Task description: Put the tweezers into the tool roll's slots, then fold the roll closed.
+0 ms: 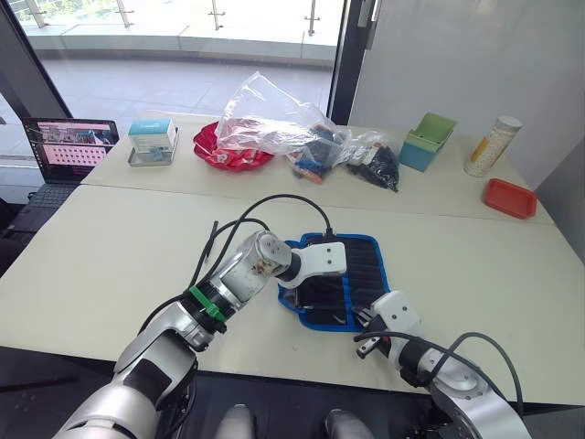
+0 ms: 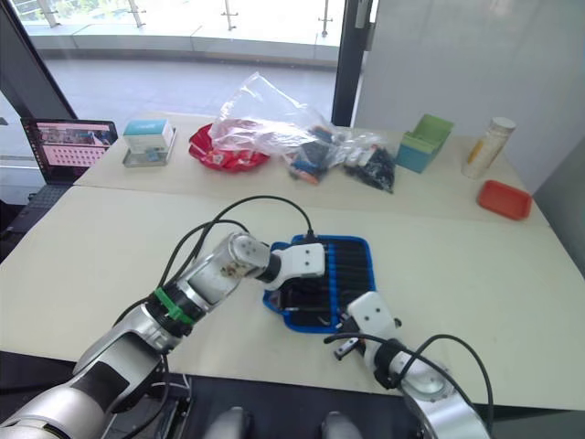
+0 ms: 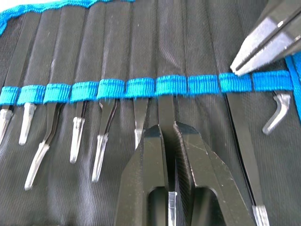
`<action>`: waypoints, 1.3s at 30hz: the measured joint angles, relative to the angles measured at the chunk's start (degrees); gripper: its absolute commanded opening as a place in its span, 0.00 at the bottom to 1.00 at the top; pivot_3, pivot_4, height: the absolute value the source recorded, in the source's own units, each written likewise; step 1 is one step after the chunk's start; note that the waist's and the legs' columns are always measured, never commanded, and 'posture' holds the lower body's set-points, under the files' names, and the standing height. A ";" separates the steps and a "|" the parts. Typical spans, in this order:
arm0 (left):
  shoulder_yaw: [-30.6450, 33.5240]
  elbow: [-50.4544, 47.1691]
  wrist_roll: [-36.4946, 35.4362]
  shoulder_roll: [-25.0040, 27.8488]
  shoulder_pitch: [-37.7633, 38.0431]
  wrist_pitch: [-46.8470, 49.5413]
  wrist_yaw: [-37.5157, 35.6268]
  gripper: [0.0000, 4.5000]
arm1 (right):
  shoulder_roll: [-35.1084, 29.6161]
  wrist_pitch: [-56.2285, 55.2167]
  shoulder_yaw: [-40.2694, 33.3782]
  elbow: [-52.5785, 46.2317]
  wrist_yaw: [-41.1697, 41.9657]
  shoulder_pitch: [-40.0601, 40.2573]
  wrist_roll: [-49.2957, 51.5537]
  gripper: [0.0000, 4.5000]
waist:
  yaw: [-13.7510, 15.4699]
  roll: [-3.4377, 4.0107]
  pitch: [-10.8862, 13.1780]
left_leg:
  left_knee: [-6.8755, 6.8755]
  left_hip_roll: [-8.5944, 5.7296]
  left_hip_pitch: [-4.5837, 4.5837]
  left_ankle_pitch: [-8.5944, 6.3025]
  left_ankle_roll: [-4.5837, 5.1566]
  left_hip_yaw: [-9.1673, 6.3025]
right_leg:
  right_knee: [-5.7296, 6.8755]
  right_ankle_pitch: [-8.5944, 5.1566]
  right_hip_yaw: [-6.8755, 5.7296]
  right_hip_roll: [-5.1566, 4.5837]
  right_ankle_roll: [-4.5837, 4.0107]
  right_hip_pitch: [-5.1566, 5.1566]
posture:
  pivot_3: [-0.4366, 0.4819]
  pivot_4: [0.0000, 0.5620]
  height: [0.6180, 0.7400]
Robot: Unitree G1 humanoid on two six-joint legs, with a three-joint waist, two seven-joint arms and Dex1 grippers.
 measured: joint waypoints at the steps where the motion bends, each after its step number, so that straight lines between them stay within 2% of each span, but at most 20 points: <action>1: -0.05 1.48 0.60 -1.16 -0.36 -1.13 0.08 0.01 | 0.00 0.00 -0.04 -0.05 -0.12 0.12 -0.02 0.00 | 0.07 0.00 0.00 | 0.01 -0.06 -0.01 0.01 0.01 -0.05 | -0.01 -0.01 0.01 -0.02 0.01 0.03 | 0.48 0.27 0.86; 5: 0.08 6.44 1.96 -5.13 -0.86 -5.35 1.40 0.01 | -0.02 0.23 -0.20 -0.32 -0.44 0.36 -0.07 0.00 | 0.24 0.00 -0.01 | 0.03 -0.27 0.00 0.04 0.07 -0.16 | -0.01 -0.05 0.03 -0.17 0.09 0.17 | 0.48 0.27 0.86; 13: 0.69 7.82 2.98 -5.89 -0.83 -7.20 1.22 0.01 | -0.08 0.99 -0.43 -1.11 -0.69 0.37 -0.07 0.00 | 0.41 0.00 -0.02 | 0.06 -0.48 0.01 0.11 0.18 -0.19 | 0.01 -0.08 0.00 -0.38 0.23 0.24 | 0.48 0.27 0.86; 14: 0.82 7.85 2.98 -5.74 -0.81 -7.21 1.20 0.19 | -0.08 0.99 -0.41 -1.12 -0.68 0.37 -0.07 0.00 | 0.40 0.00 -0.02 | 0.06 -0.48 0.01 0.11 0.18 -0.19 | 0.02 -0.08 0.00 -0.39 0.22 0.24 | 0.48 0.27 0.86; 20: 2.95 6.74 2.78 -3.32 -0.39 -6.96 1.29 0.61 | -0.05 0.99 0.03 -1.03 -0.63 0.29 -0.04 0.00 | -0.15 0.00 -0.02 | 0.05 -0.48 -0.01 0.12 0.19 -0.20 | 0.09 -0.08 0.00 -0.38 0.22 0.18 | 0.48 0.27 0.86; 25: 11.69 -1.48 0.28 3.68 1.18 -3.78 1.53 0.98 | -0.03 0.99 0.53 -1.07 -0.43 0.33 -0.01 0.00 | -0.86 0.09 -0.03 | -0.06 -0.44 0.00 0.12 0.20 -0.24 | 0.11 -0.08 -0.03 -0.37 0.22 0.14 | 0.48 0.27 0.86; 30: 21.77 -11.71 -7.45 8.62 7.02 5.37 0.49 0.99 | -0.04 1.00 0.62 -0.82 -0.27 -0.08 0.00 0.00 | -0.95 0.10 -0.02 | -0.05 -0.44 -0.01 0.10 0.22 -0.27 | 0.12 -0.08 -0.06 -0.39 0.21 0.13 | 0.48 0.27 0.86; 33: 33.94 -16.71 -13.89 10.14 12.25 9.34 3.64 0.99 | -0.08 1.02 0.78 -0.30 0.37 -0.92 0.06 0.00 | -1.56 0.13 -0.01 | -0.06 -0.39 0.01 0.10 0.22 -0.29 | 0.17 -0.08 -0.11 -0.39 0.21 0.12 | 0.48 0.27 0.86; 35: 41.51 -19.78 -15.99 11.59 17.34 9.09 6.79 0.99 | -0.17 1.02 0.75 -0.10 0.73 -1.20 0.10 0.00 | -1.83 0.15 -0.02 | -0.11 -0.38 0.08 0.10 0.22 -0.30 | 0.18 -0.07 -0.12 -0.40 0.21 0.15 | 0.48 0.27 0.86; 39: 48.99 -25.92 -17.36 13.55 31.17 10.47 12.24 0.99 | -0.94 1.01 0.41 0.34 1.89 -1.55 0.12 0.00 | -1.65 0.12 -0.02 | -0.12 -0.45 0.08 0.10 0.22 -0.31 | 0.16 -0.07 -0.14 -0.54 0.20 0.18 | 0.48 0.27 0.86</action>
